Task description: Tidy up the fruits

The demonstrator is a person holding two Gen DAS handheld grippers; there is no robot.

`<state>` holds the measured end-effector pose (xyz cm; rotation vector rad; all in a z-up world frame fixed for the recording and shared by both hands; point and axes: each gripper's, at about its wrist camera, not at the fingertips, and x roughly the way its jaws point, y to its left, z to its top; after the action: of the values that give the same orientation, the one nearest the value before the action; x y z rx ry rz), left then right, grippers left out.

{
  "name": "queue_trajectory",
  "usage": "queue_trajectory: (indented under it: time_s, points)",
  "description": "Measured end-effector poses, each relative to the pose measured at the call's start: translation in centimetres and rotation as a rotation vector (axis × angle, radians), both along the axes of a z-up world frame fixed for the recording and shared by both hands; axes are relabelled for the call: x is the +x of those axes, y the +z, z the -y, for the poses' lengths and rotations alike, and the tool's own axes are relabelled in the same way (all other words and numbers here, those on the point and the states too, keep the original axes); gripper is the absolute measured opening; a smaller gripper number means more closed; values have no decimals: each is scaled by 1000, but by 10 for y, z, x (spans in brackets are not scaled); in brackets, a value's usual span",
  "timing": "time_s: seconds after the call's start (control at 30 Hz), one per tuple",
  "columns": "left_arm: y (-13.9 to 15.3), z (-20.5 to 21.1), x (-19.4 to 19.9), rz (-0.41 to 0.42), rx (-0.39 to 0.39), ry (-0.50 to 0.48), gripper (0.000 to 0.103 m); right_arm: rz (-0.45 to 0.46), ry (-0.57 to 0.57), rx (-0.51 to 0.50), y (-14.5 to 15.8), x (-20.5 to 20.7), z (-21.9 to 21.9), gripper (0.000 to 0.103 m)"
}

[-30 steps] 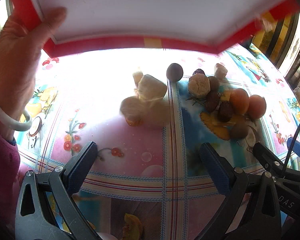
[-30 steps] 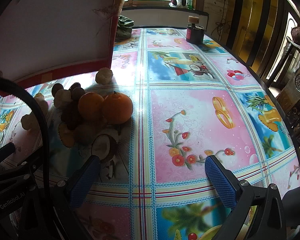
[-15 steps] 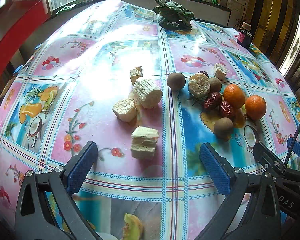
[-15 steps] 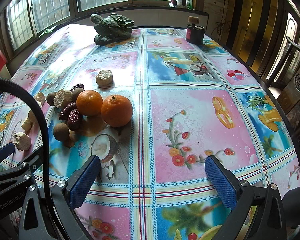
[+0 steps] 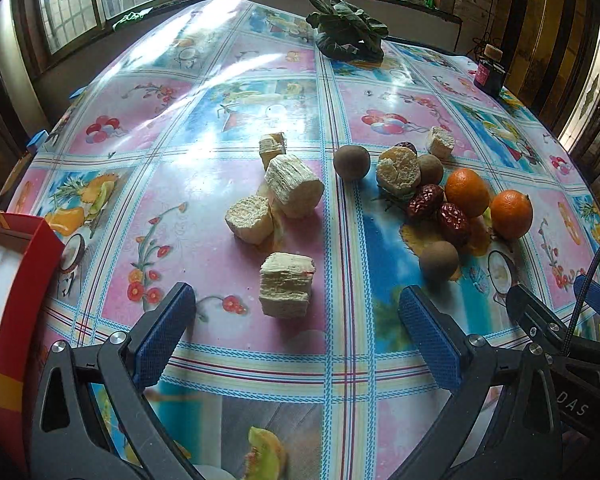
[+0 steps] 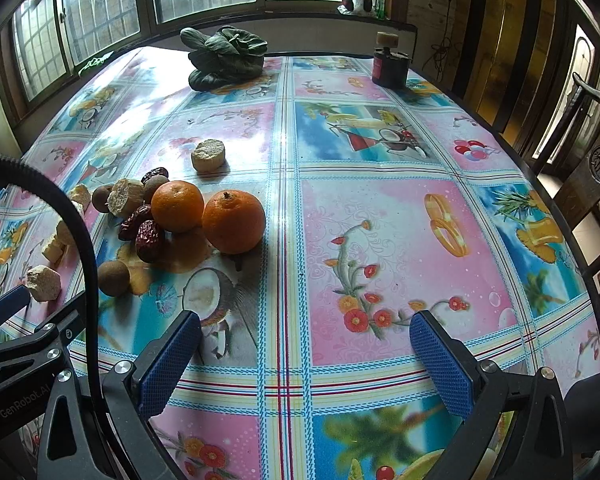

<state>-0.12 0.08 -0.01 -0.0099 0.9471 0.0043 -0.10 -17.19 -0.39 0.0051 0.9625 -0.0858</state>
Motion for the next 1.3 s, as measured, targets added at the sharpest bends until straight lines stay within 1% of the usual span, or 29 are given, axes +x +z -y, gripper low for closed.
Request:
queue_trajectory:
  time_s: [0.93,0.97,1.03,1.07,1.13,1.2,1.27,1.3]
  points:
    - [0,0,0,-1,2,-3,103,0,0,0,0,0,0,103]
    - [1,0,0,-7,4,-20,103,0,0,0,0,0,0,103]
    - [3,-4,0,-45,3,-70,103,0,7,6,1,-2,1,103]
    - [3,-6,-2,-63,4,-78,103,0,17,8,1,-4,1,103]
    - [7,-16,-8,-86,-11,-88,103,5,38,26,4,-11,3,96]
    - [17,-27,-18,-62,-22,-123,102,15,41,70,9,-16,8,92]
    - [30,-35,-29,-21,-9,-148,102,27,51,108,16,-20,11,92]
    - [35,-39,-33,-13,-10,-165,102,38,57,112,21,-22,12,92]
